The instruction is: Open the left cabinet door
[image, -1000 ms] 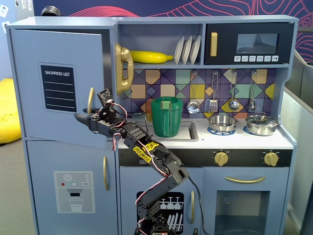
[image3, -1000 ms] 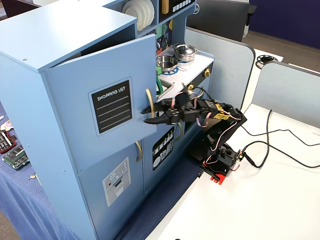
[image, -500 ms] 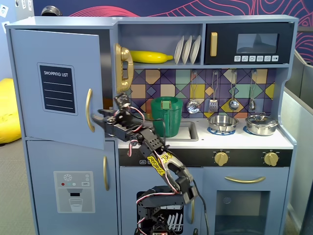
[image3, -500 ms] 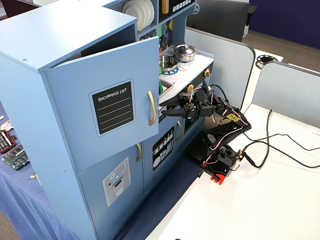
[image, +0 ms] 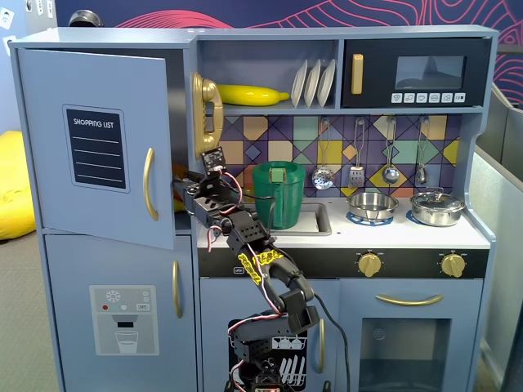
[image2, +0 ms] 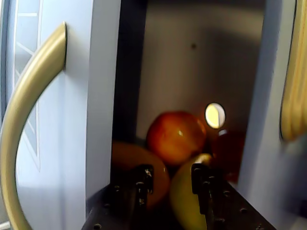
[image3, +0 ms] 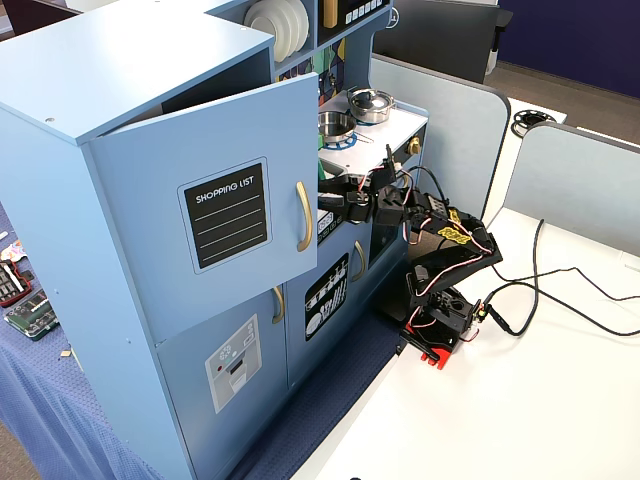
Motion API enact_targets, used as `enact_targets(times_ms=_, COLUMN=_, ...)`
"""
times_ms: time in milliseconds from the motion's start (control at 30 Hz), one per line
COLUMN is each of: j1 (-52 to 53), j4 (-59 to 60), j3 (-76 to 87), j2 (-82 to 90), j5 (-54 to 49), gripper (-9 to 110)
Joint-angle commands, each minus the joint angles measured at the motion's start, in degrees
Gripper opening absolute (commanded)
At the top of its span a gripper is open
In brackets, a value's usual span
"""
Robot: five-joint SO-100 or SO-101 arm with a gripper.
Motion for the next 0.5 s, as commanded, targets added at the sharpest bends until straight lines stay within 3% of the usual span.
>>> enact_targets(times_ms=0, j1=-5.1, j4=-4.39, j3=0.26, j2=-1.93, j5=-2.02, gripper=0)
enact_targets(times_ms=467, j1=-28.12, j4=-5.45, j3=2.02, j2=-1.58, j5=-10.55, gripper=0)
